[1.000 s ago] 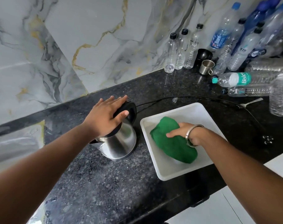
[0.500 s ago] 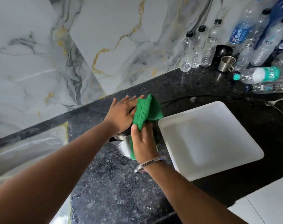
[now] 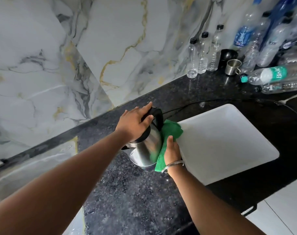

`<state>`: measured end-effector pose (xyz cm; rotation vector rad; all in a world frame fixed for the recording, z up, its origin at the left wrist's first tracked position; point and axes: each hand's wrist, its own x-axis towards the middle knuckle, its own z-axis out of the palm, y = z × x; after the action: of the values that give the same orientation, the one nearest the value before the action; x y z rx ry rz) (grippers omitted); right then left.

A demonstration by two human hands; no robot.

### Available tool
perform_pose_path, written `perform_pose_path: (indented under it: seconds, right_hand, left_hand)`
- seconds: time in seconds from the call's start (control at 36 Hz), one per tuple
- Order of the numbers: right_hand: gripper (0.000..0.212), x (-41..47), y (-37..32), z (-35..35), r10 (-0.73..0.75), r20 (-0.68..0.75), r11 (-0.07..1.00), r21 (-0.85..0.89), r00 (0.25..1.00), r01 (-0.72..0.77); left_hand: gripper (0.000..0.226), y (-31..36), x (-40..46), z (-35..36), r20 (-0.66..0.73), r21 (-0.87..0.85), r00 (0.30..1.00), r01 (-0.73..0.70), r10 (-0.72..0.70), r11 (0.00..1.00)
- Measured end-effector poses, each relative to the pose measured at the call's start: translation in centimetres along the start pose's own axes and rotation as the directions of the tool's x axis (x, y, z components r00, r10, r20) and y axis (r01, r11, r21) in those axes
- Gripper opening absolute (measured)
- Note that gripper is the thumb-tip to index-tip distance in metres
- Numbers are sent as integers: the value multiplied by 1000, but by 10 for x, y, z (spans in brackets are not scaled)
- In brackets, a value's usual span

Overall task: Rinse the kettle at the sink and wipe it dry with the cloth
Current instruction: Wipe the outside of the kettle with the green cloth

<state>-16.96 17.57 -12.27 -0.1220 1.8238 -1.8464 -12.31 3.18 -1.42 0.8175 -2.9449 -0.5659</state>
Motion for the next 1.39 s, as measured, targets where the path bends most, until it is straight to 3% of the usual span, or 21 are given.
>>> perform_pose_path:
  seconds: [0.14,0.19,0.31,0.39,0.5,0.58,0.69,0.81,0.89,0.97,1.03,1.08,1.17,1.25,1.33,1.39]
  right_hand:
    - [41,-35,-30,5,-232,-45,952,196,972,236]
    - [32,-39,-36,25,-335,2,939,86,942,334]
    - [46,-29,-23,55,-474,16,876,-96,880,474]
    - [47,-11,-4,52,-397,-55,916,-80,916,393]
    - [45,22,23,35,-54,-61,998,-46,997,51]
    - [42,36,27,27,59,-8,995,-80,998,-60]
    - [45,42,6,16,104,86,993,-65,991,-99]
    - [35,11,-24,2,-78,120,997,24,990,75]
    - [33,-21,-48,11,-218,137,971,131,966,201]
    - [41,-35,-49,35,-286,151,957,84,946,277]
    - [53,-36,-41,51,-347,115,937,-2,931,349]
    - [48,-32,-28,57,-404,45,914,-20,913,406]
    - [53,-17,2,52,-371,-34,928,-5,928,371]
    - [58,-3,28,38,-169,-88,985,-31,982,167]
    - [63,10,41,28,-86,-45,986,-146,995,78]
    - [56,21,38,25,-38,0,985,-169,999,37]
  left_hand:
    - [54,-1,1,1,-3,-21,999,35,-35,999]
    - [54,-1,1,2,-20,-34,999,24,-25,999]
    - [54,-6,3,7,-52,-30,998,34,-36,999]
    - [56,-8,6,9,-95,-25,992,75,-78,997]
    - [56,-4,7,10,-108,-20,985,136,-137,991]
    - [55,0,6,12,-118,-28,972,204,-206,979]
    - [57,8,3,12,-121,-79,935,327,-335,942]
    - [64,1,4,8,22,-119,914,404,-405,907]
    - [72,-11,14,-4,48,-178,950,312,-308,933]
    - [67,-29,25,-20,-35,-92,999,-3,-1,996]
    - [63,-39,32,-26,16,-102,984,-176,179,979]
    - [55,-41,33,-23,84,-194,961,-242,262,951]
    - [46,-42,33,-18,99,-283,942,-282,321,917]
    - [41,-43,31,-15,106,-283,940,-284,324,916]
    - [46,-40,31,-18,134,-273,959,-205,249,940]
    - [49,-38,29,-21,130,-240,968,-179,215,954]
